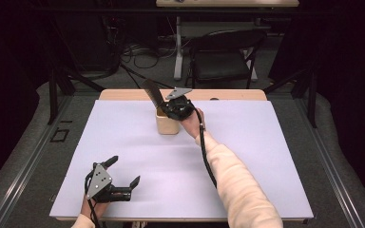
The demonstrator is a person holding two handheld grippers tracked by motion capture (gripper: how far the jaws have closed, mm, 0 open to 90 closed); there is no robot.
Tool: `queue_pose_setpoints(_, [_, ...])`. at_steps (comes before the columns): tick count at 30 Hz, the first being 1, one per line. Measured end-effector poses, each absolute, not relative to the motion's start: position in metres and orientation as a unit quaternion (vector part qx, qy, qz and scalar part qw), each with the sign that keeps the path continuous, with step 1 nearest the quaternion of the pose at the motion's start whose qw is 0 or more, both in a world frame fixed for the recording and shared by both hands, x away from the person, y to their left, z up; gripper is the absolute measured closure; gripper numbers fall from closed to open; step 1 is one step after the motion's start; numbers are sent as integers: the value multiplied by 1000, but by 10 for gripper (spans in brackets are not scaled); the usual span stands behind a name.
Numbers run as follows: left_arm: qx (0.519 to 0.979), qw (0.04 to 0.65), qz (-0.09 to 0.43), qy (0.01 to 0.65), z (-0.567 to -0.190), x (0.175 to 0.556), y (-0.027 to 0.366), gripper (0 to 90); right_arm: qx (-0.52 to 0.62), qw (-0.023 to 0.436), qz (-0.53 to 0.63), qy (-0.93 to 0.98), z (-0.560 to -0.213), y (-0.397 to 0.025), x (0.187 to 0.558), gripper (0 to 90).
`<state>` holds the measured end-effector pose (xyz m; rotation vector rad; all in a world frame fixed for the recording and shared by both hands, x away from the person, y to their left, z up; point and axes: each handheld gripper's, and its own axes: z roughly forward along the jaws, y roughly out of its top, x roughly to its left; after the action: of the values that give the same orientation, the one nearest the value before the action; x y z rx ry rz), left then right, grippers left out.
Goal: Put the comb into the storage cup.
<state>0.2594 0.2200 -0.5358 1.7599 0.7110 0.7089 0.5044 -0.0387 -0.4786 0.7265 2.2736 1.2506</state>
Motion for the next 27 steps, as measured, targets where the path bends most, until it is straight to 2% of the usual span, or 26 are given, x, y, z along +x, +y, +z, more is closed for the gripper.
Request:
queue_pose_setpoints(17, [737,530,296,297,-536,260,220,1,267,212,415,844,-482,-39,508,710])
queue_pose_setpoints(22, [737,529,297,297,-536,260,220,1,270,211,407,847,-482,-40,508,658])
queue_pose_setpoints(27, [737,529,297,297,-536,260,220,2,275,210,408,845,-472,-46,505,554])
